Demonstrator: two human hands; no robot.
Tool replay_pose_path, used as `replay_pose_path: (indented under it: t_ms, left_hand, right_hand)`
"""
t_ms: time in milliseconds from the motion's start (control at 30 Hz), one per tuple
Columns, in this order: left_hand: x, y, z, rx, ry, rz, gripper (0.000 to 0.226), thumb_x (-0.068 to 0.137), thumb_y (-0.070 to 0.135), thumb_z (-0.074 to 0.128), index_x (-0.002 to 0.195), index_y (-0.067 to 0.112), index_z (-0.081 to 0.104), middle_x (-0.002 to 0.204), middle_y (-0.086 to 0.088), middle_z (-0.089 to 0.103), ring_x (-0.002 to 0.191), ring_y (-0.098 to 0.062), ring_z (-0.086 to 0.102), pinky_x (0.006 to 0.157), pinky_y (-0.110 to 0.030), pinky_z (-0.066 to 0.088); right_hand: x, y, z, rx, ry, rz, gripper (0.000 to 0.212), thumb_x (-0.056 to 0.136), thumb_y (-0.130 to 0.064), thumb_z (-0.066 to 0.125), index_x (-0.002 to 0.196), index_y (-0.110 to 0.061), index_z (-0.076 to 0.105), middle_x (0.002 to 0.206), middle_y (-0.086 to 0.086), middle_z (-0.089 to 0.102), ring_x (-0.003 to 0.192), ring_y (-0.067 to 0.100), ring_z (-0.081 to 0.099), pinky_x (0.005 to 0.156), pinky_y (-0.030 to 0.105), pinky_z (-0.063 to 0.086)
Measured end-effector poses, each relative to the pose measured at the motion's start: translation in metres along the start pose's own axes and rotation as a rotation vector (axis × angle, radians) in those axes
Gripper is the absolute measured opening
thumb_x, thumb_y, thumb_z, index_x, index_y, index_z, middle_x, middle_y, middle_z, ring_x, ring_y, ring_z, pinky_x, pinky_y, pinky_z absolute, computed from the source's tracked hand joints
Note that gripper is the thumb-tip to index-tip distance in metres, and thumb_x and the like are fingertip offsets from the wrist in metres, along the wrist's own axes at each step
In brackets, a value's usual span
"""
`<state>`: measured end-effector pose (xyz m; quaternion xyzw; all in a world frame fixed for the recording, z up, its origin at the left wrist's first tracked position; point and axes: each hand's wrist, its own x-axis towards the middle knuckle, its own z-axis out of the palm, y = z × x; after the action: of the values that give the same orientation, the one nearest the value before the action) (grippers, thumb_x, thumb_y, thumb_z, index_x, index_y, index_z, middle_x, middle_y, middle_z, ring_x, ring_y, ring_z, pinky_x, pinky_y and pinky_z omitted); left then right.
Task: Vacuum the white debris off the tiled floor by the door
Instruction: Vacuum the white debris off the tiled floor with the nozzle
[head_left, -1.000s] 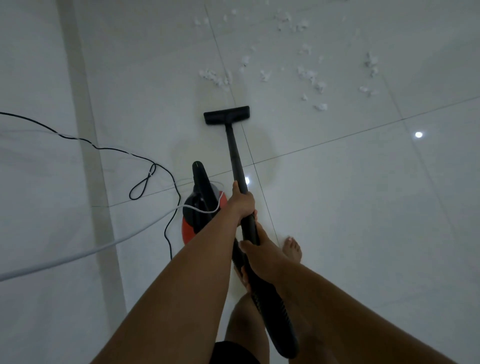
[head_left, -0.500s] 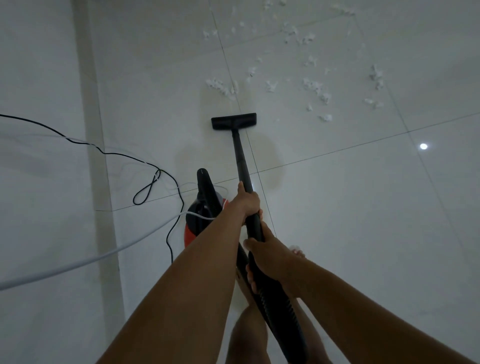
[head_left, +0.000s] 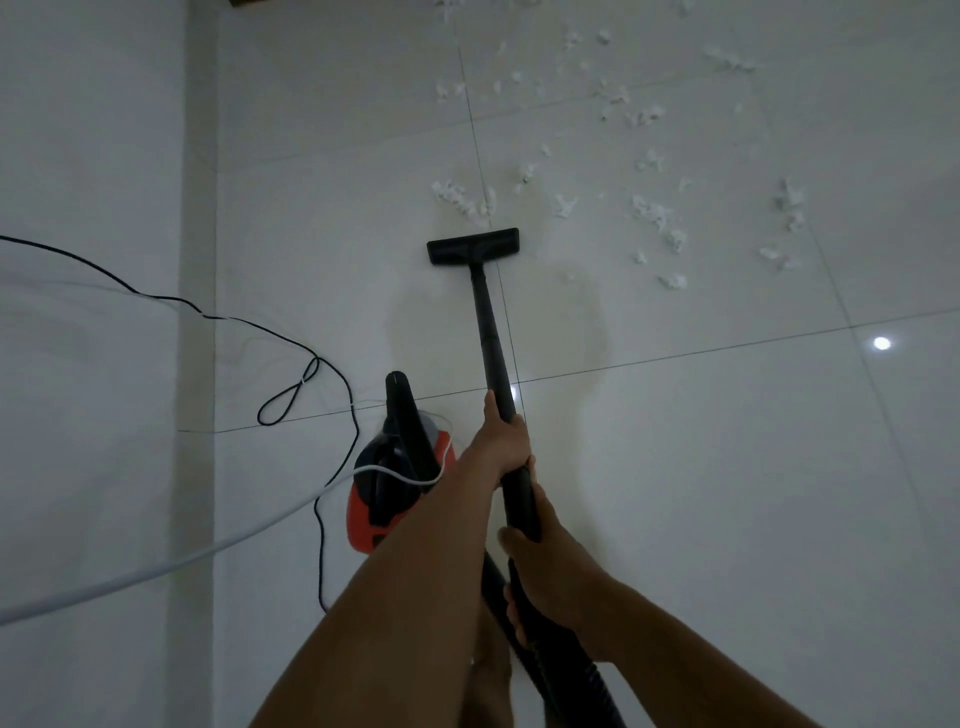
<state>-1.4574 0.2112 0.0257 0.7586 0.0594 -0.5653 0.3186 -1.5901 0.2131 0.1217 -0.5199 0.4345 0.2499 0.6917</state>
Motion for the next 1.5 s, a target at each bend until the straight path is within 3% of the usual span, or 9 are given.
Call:
replay_pose_path:
  t_ms: [100, 233, 367, 500, 800, 1067, 1200, 1333, 1500]
  left_hand:
    - [0.01, 0.003, 0.01, -0.045, 0.005, 0.01, 0.071, 0.108, 0.027, 0.034, 0.157, 0.041, -0.016, 0.072, -0.012, 0.059, 0.055, -0.017, 0.056, 0.06, -0.033, 0.057]
    - [0.021, 0.005, 0.019, -0.053, 0.01, 0.019, 0.07, 0.108, 0.027, 0.034, 0.157, 0.042, -0.014, 0.072, -0.012, 0.06, 0.055, -0.017, 0.056, 0.067, -0.038, 0.059]
    - [0.031, 0.013, 0.013, 0.002, 0.022, 0.033, 0.07, 0.109, 0.028, 0.034, 0.157, 0.04, -0.016, 0.072, -0.012, 0.061, 0.055, -0.017, 0.058, 0.062, -0.034, 0.057]
    - [0.044, 0.028, 0.006, 0.022, 0.032, 0.04, 0.069, 0.109, 0.028, 0.033, 0.156, 0.04, -0.016, 0.074, -0.013, 0.062, 0.057, -0.02, 0.059, 0.071, -0.039, 0.059]
    - [0.07, 0.054, -0.01, 0.035, 0.023, 0.038, 0.069, 0.109, 0.029, 0.032, 0.157, 0.041, -0.016, 0.074, -0.011, 0.061, 0.056, -0.016, 0.058, 0.059, -0.031, 0.054]
    - [0.096, 0.076, -0.03, 0.087, 0.045, 0.038, 0.071, 0.106, 0.033, 0.033, 0.155, 0.045, -0.016, 0.085, -0.015, 0.067, 0.067, -0.023, 0.063, 0.086, -0.049, 0.059]
    - [0.107, 0.088, -0.037, 0.086, 0.06, 0.041, 0.071, 0.105, 0.035, 0.034, 0.154, 0.047, -0.016, 0.103, -0.02, 0.066, 0.074, -0.023, 0.064, 0.09, -0.05, 0.058]
    - [0.116, 0.099, -0.042, 0.063, 0.064, 0.042, 0.07, 0.106, 0.033, 0.034, 0.154, 0.046, -0.016, 0.088, -0.014, 0.065, 0.068, -0.021, 0.062, 0.084, -0.046, 0.06]
    - [0.137, 0.119, -0.053, 0.081, 0.066, 0.049, 0.07, 0.106, 0.035, 0.034, 0.154, 0.048, -0.015, 0.106, -0.021, 0.067, 0.072, -0.022, 0.063, 0.088, -0.05, 0.059]
  right_hand:
    - [0.007, 0.005, -0.016, -0.027, -0.01, -0.007, 0.071, 0.108, -0.022, 0.041, 0.158, -0.047, -0.002, 0.082, 0.008, 0.062, 0.057, 0.016, 0.058, 0.056, 0.03, 0.054]
    - [0.013, 0.008, -0.027, -0.049, -0.024, -0.035, 0.071, 0.108, -0.024, 0.042, 0.158, -0.049, -0.002, 0.082, 0.007, 0.061, 0.057, 0.016, 0.058, 0.058, 0.029, 0.053]
    - [0.027, 0.005, -0.03, -0.081, -0.026, -0.052, 0.07, 0.107, -0.024, 0.041, 0.156, -0.052, 0.0, 0.087, -0.001, 0.059, 0.059, 0.014, 0.061, 0.061, 0.03, 0.053]
    - [0.041, -0.007, -0.034, -0.074, -0.025, -0.068, 0.067, 0.107, -0.025, 0.041, 0.157, -0.047, 0.002, 0.085, -0.006, 0.055, 0.056, 0.011, 0.059, 0.06, 0.029, 0.051]
    - [0.063, -0.038, -0.042, -0.056, -0.027, -0.061, 0.069, 0.109, -0.025, 0.04, 0.157, -0.049, -0.003, 0.101, 0.006, 0.059, 0.05, 0.011, 0.058, 0.049, 0.023, 0.05]
    - [0.086, -0.066, -0.043, -0.012, -0.03, -0.054, 0.065, 0.11, -0.026, 0.04, 0.154, -0.054, 0.002, 0.093, 0.018, 0.068, 0.047, 0.013, 0.057, 0.047, 0.025, 0.051]
    - [0.097, -0.079, -0.046, -0.015, -0.021, -0.062, 0.066, 0.109, -0.026, 0.04, 0.154, -0.056, 0.002, 0.099, 0.017, 0.069, 0.045, 0.011, 0.057, 0.045, 0.023, 0.05]
    - [0.108, -0.09, -0.049, -0.012, -0.002, -0.085, 0.067, 0.109, -0.025, 0.042, 0.156, -0.052, 0.003, 0.101, 0.014, 0.07, 0.049, 0.01, 0.059, 0.046, 0.021, 0.049]
    - [0.133, -0.109, -0.053, 0.003, -0.008, -0.105, 0.067, 0.108, -0.026, 0.042, 0.151, -0.061, 0.003, 0.087, 0.013, 0.065, 0.052, 0.015, 0.058, 0.055, 0.033, 0.056]
